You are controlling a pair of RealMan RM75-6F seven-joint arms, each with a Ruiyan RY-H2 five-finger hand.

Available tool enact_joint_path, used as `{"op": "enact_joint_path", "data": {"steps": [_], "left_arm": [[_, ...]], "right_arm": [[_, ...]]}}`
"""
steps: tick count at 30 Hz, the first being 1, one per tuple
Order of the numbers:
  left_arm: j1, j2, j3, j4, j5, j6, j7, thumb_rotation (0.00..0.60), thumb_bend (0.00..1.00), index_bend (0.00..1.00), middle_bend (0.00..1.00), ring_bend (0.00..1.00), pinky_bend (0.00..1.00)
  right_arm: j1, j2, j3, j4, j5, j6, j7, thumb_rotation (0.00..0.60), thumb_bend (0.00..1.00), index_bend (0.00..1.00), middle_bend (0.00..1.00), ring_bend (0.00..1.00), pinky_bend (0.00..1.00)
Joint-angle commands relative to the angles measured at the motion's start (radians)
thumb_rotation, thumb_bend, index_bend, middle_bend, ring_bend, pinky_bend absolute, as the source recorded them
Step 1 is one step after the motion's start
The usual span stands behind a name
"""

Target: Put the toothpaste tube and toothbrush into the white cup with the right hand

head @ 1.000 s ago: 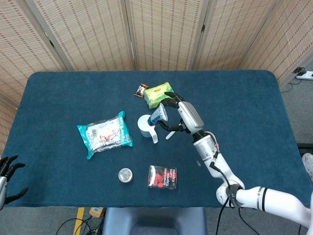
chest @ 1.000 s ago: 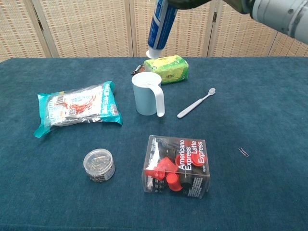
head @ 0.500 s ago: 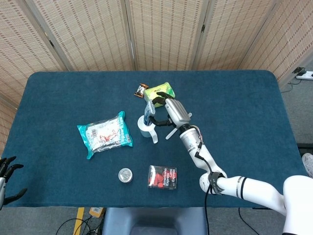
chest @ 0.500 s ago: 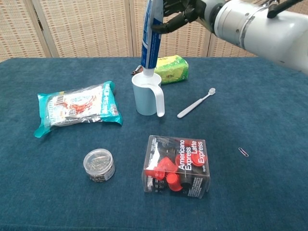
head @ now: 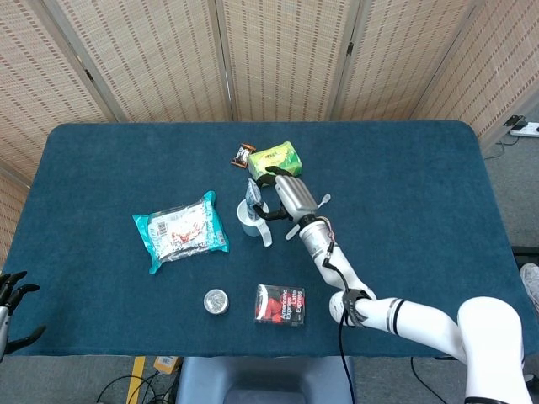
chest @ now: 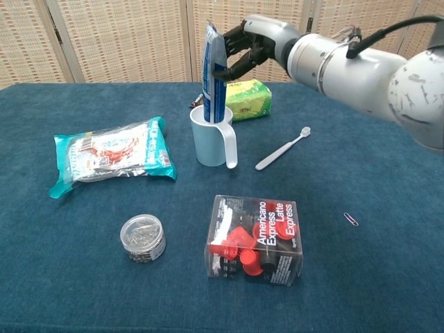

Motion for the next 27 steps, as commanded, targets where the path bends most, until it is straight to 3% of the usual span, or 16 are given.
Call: {"op": "enact_joint_path", "data": {"steps": [1,10,21,27], "left_arm": [[0.001,-0.001,0.000,0.002,-0.002,-0.001,-0.001,0.600,0.20,0.32,0.16,0.13,0.16],[0.004,-0.003,0.002,0.009,-0.006,-0.007,-0.004,0.600,0.20,0.33,0.16,0.13,0.16],[0.006,-0.006,0.001,0.011,-0.006,-0.005,-0.005,0.600,0.20,0.32,0.16,0.13,0.16],[0.001,-0.003,0.000,0.008,0.000,-0.008,-0.005,0.600,0.20,0.32,0.16,0.13,0.16]], "right_arm": [[0.013,-0.028,-0.008,0.045,0.010,-0.015,-0.002,0.600,0.48,0.72,0.40,0.14,0.15],[0.023,-0.071,-0.019,0.119,0.002,-0.056,0.030,0.600,0.34,0.70,0.37,0.14,0.13],[0.009,-0.043,-0.026,0.095,-0.053,-0.086,0.076,0.600,0.21,0.21,0.21,0.06,0.07],[-0.028,0.038,-0.038,0.020,-0.119,-0.080,0.110,0.600,0.21,0.04,0.16,0.04,0.04]]}}
